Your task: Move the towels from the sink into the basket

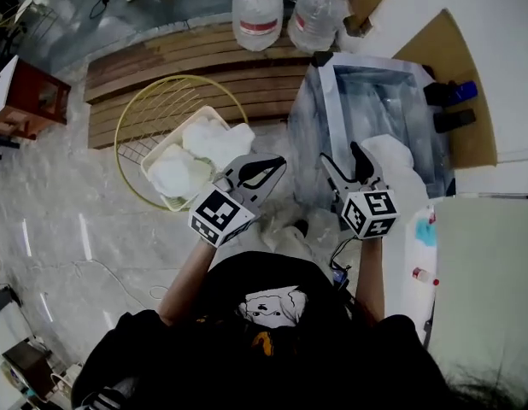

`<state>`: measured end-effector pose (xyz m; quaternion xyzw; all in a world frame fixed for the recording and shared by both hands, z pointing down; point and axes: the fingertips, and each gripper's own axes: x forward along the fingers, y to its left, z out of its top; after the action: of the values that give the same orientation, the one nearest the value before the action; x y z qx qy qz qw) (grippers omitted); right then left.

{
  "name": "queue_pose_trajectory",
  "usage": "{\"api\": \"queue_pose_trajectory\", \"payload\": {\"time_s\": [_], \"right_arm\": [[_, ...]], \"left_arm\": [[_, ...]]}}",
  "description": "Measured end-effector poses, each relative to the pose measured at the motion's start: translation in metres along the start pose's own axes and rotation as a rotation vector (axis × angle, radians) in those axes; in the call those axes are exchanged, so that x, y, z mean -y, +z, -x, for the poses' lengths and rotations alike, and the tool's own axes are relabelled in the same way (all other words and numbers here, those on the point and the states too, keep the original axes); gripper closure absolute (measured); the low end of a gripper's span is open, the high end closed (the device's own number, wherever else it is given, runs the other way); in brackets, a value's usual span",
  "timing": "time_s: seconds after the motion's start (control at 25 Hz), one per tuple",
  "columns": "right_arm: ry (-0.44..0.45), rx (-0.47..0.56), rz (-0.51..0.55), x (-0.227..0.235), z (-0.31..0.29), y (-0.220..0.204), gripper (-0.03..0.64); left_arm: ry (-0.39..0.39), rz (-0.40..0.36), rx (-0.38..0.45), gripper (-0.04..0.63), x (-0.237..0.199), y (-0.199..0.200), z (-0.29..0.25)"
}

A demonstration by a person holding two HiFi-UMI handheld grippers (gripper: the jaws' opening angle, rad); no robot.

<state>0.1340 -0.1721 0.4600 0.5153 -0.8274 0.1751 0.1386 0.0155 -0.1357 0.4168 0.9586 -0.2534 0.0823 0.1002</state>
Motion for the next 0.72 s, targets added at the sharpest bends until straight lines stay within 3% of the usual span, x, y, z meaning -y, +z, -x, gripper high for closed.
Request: {"api": "queue_pose_trajectory", "payload": {"time_s": [0.2,0.36,0.56,0.72], "right_arm": [[-0.073,-0.04,0.001,0.086,0.067,-0.032,0.273],[-0.096,-0.134,0.029,0.156,0.096,-0.067,0.273],[-0.067,-0.322,0.151,0.235,0.094,-0.104,0.272],[0.03,-0.504,0.257,0.276,0.072,-0.127,0.258]], "left_arm": [[-0.033,0.0,-0.019,0.589,0.066,0.0,-0.059],[-0.032,0.0,-0.042,0.59,0.102,-0.004,-0.099],[-0.016,-0.011,-0.071,0.59,0.125,-0.004,-0.128],[0.01,-0.024,-0.099,0.59,0.13,-0.005,-0.141]]}}
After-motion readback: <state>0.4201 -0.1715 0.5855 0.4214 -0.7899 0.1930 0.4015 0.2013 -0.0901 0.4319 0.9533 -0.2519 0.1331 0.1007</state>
